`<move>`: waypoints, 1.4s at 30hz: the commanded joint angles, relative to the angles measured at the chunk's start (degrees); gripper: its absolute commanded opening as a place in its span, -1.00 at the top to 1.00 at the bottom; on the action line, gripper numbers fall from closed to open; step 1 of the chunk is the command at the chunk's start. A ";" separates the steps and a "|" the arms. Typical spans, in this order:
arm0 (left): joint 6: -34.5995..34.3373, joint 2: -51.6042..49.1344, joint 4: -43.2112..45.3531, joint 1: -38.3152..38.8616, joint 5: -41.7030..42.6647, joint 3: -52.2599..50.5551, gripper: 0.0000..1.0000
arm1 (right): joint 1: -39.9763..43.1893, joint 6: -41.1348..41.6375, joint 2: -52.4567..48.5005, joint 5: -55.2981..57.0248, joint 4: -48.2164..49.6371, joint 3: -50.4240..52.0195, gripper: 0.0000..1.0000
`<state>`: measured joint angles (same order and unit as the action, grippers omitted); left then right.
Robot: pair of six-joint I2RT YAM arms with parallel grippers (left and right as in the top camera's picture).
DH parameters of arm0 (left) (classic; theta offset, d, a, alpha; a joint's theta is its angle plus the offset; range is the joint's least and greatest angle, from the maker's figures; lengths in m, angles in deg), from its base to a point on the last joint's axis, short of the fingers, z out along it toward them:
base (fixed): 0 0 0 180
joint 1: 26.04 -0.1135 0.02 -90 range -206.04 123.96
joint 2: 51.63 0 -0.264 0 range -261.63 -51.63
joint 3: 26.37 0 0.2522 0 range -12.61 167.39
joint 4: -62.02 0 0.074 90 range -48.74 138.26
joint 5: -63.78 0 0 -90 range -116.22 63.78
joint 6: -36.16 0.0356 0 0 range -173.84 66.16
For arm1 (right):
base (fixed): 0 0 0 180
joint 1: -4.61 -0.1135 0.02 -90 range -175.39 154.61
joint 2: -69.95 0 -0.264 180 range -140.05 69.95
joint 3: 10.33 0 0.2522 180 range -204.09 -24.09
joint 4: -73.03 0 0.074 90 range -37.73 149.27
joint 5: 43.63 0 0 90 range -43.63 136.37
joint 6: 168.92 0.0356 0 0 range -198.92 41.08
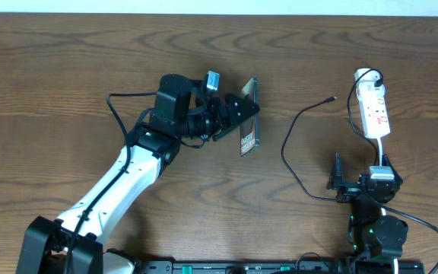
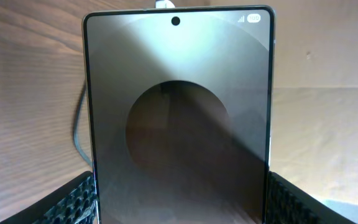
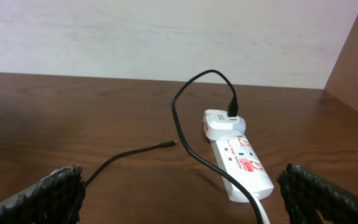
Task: Plug charger to phone and switch on socket
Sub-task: 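Lift the phone with the left gripper and turn it upright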
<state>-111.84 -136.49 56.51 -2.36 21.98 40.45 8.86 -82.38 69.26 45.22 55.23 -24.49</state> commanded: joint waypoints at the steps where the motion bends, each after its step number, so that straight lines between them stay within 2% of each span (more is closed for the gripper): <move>1: -8.72 1.51 2.01 -0.26 3.13 0.17 -0.16 | -0.28 -0.46 0.31 -0.33 -0.22 0.09 -0.99; 11: -18.34 1.51 8.98 -1.73 10.62 0.17 -0.16 | -0.28 -0.46 0.31 -0.33 -0.24 0.09 -0.99; 42: -18.60 1.51 9.03 -3.04 12.46 0.17 -0.16 | -0.28 -0.46 0.31 -0.33 -0.24 0.09 -0.98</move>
<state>-130.35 -136.49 64.80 -5.22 32.41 40.40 8.86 -82.38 69.26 45.22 55.23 -24.49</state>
